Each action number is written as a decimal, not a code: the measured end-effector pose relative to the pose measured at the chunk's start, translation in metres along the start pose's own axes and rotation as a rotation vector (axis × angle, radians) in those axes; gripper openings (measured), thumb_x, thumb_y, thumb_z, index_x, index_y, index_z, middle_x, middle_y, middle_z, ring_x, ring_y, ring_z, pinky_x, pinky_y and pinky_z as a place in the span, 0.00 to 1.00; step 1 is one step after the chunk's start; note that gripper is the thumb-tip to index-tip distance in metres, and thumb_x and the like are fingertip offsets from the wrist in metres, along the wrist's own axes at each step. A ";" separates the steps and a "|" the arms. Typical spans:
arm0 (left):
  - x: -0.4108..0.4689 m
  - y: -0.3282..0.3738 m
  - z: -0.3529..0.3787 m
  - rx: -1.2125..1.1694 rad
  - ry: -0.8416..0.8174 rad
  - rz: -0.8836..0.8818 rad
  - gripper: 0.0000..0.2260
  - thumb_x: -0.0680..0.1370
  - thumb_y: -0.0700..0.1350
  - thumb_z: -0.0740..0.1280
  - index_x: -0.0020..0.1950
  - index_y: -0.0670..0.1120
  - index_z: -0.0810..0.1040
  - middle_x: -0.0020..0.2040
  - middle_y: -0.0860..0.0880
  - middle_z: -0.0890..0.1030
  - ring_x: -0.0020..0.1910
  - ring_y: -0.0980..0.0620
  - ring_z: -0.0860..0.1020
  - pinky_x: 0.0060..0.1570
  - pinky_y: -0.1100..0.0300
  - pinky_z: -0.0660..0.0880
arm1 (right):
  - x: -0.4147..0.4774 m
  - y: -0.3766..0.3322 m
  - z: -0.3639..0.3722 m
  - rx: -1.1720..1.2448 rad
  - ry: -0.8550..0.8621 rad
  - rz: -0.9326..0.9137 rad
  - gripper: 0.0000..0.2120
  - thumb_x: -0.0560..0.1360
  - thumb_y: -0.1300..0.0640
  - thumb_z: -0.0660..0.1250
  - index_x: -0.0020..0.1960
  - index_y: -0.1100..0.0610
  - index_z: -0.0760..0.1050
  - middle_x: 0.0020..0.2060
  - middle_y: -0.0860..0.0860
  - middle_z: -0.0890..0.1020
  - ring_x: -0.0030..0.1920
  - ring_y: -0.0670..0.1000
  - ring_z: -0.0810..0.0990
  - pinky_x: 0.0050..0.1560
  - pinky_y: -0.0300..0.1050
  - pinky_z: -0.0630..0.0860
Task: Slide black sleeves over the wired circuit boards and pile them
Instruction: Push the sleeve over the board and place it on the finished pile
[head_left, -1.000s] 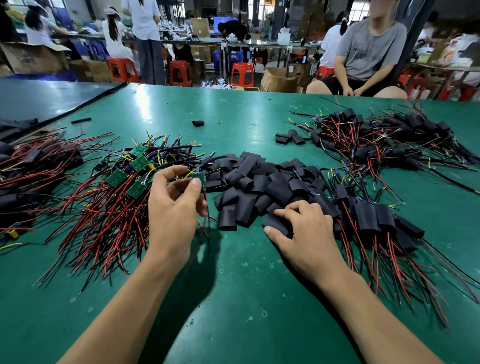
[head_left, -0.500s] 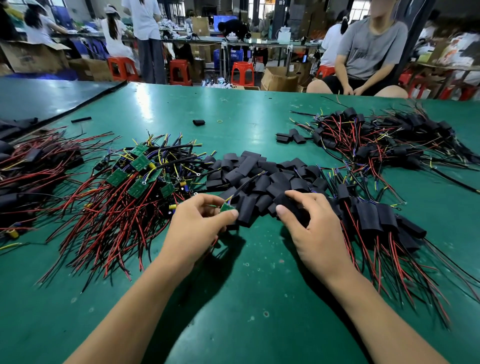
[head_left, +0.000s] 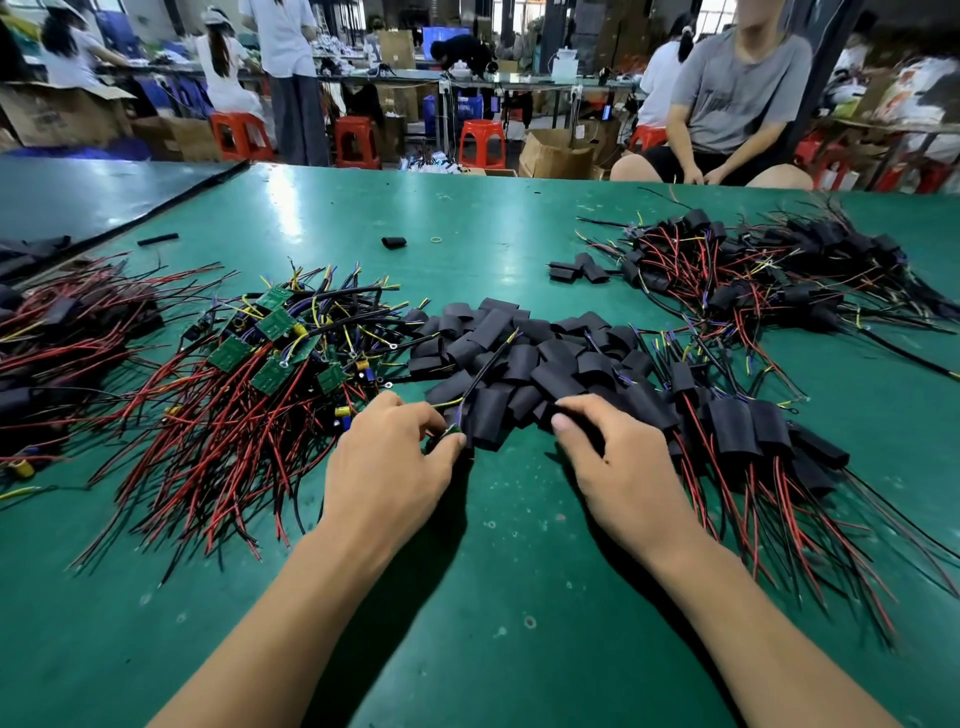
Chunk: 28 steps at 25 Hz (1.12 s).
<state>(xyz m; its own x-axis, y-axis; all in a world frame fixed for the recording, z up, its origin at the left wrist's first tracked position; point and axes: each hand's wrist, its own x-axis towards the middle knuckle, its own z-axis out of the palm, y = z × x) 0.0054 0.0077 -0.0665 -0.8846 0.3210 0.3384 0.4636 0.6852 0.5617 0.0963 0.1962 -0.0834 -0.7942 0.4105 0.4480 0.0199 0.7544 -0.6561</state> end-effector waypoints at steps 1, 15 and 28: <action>0.001 -0.001 -0.001 -0.026 0.012 0.005 0.07 0.75 0.52 0.73 0.45 0.50 0.83 0.42 0.51 0.77 0.43 0.49 0.75 0.43 0.56 0.69 | 0.001 -0.001 -0.001 0.108 0.052 0.039 0.05 0.80 0.54 0.67 0.54 0.49 0.80 0.42 0.44 0.85 0.42 0.41 0.81 0.45 0.33 0.74; 0.002 -0.002 -0.003 0.008 -0.085 0.027 0.13 0.75 0.47 0.72 0.58 0.49 0.77 0.50 0.50 0.77 0.50 0.45 0.76 0.48 0.52 0.75 | 0.005 -0.003 -0.004 0.482 -0.182 0.285 0.06 0.79 0.53 0.68 0.53 0.45 0.82 0.40 0.37 0.84 0.43 0.38 0.81 0.45 0.38 0.76; 0.013 0.007 -0.013 -0.861 0.198 -0.146 0.10 0.84 0.41 0.59 0.65 0.43 0.73 0.43 0.48 0.83 0.31 0.48 0.81 0.35 0.52 0.81 | 0.006 0.002 -0.011 0.660 -0.063 0.351 0.13 0.69 0.61 0.79 0.52 0.52 0.83 0.47 0.50 0.87 0.43 0.47 0.85 0.43 0.41 0.82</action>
<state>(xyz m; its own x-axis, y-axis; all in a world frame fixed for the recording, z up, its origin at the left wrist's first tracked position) -0.0024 0.0088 -0.0481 -0.9496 0.0958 0.2985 0.2956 -0.0432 0.9543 0.0977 0.2055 -0.0754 -0.8420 0.5252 0.1230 -0.0747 0.1124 -0.9909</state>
